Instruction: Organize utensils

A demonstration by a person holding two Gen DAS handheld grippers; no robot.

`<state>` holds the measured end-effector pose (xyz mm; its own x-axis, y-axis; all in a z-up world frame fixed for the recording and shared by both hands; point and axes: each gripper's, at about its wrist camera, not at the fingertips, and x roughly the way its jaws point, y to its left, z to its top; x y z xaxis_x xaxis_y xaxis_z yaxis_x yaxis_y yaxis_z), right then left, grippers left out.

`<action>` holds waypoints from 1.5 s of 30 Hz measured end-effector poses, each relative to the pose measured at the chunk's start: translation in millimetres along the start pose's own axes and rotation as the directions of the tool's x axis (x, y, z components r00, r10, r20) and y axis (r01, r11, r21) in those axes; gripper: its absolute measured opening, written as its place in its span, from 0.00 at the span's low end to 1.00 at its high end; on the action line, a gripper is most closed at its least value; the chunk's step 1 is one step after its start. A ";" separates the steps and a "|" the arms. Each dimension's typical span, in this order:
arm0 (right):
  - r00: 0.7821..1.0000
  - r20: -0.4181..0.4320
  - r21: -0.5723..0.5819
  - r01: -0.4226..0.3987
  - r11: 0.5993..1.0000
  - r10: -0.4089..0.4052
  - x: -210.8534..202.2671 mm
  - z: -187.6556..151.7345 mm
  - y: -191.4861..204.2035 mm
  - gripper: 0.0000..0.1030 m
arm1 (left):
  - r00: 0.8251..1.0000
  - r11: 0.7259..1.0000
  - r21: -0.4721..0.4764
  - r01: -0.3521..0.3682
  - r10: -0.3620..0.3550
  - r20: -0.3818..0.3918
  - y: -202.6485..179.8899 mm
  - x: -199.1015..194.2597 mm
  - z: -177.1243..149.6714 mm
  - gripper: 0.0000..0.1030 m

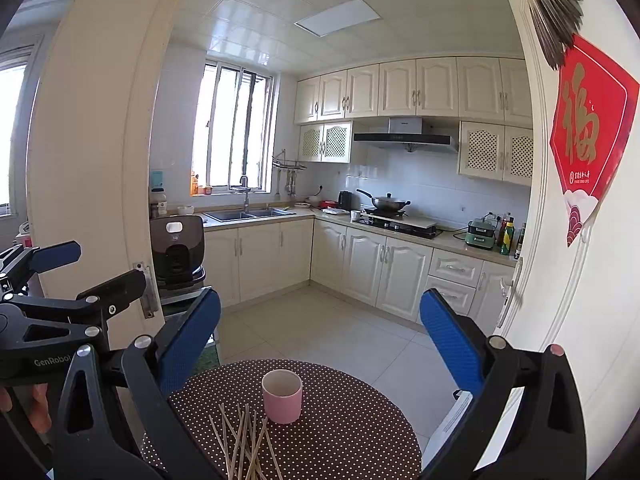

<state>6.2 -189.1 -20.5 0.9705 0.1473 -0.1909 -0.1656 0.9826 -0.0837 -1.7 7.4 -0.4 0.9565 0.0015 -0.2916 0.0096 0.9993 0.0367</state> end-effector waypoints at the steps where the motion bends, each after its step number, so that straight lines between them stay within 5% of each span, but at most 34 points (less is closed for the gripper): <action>1: 1.000 -0.001 0.001 -0.001 1.000 0.001 0.0 0.1 0.4 0.93 | 1.000 1.000 0.001 0.001 -0.001 0.000 -0.2 0.6 0.3 0.94; 45: 1.000 -0.010 0.006 0.000 1.000 0.000 -1.1 2.5 -1.2 0.93 | 1.000 1.000 -0.002 -0.002 0.002 -0.005 1.1 -0.6 -0.3 0.94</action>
<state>5.8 -190.2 -17.7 0.9685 0.1465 -0.2012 -0.1649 0.9832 -0.0778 -2.4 8.5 -0.5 0.9550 0.0035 -0.2965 0.0073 0.9994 0.0353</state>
